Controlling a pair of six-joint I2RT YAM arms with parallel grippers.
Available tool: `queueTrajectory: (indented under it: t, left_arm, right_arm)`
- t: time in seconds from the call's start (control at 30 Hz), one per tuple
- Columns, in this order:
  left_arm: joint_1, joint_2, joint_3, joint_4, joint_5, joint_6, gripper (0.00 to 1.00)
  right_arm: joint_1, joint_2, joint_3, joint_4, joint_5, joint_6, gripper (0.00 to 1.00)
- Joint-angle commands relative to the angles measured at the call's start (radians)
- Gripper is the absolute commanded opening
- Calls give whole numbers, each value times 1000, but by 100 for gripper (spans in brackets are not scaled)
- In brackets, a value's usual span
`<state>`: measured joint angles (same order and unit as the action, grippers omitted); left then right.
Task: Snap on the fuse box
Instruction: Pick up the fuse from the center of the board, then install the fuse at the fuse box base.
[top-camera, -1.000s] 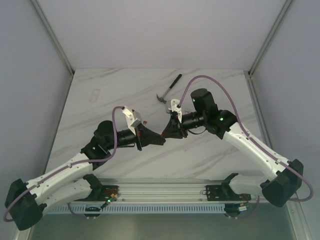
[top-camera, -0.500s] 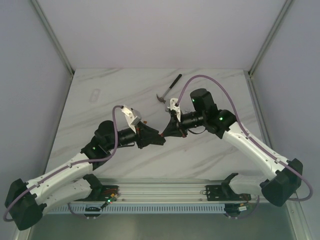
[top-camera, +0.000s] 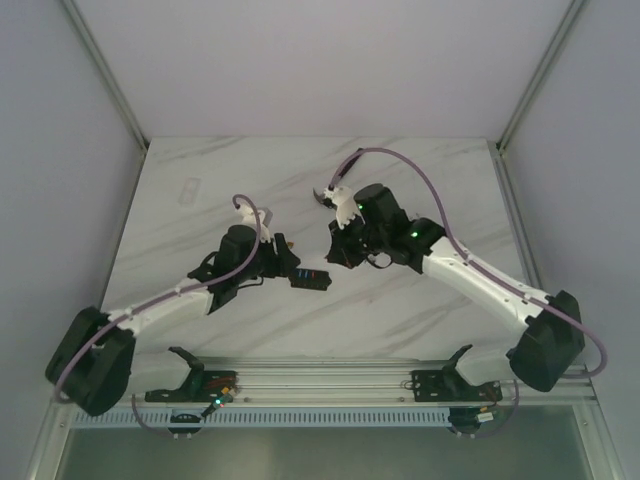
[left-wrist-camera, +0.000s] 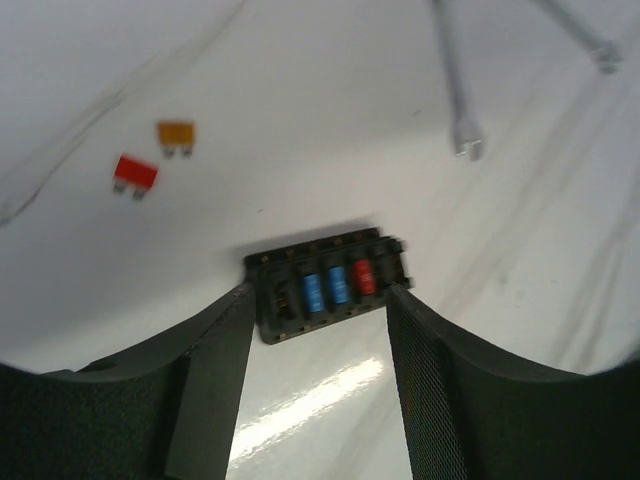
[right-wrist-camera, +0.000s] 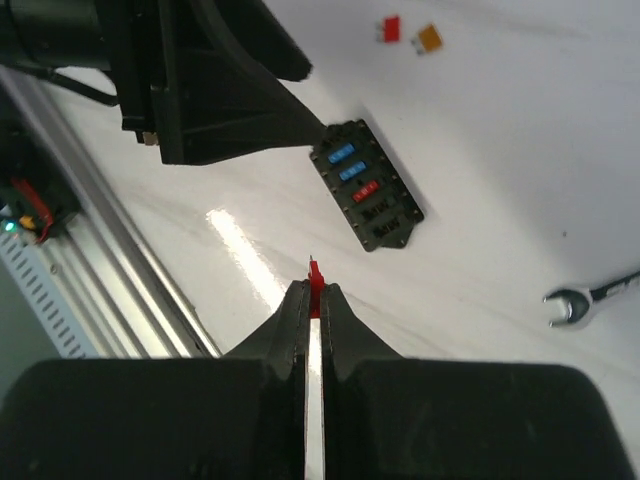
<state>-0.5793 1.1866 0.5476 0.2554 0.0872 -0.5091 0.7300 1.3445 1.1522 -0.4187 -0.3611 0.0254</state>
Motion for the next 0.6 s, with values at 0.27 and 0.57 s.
queueTrajectory:
  t: [0.27, 0.57]
  left_arm:
    - [31, 216, 83, -72, 55, -173, 66]
    - [24, 254, 38, -56, 91, -293, 65]
  right_arm:
    - [47, 149, 19, -124, 375, 449, 0]
    - [61, 338, 169, -283, 388, 540, 0]
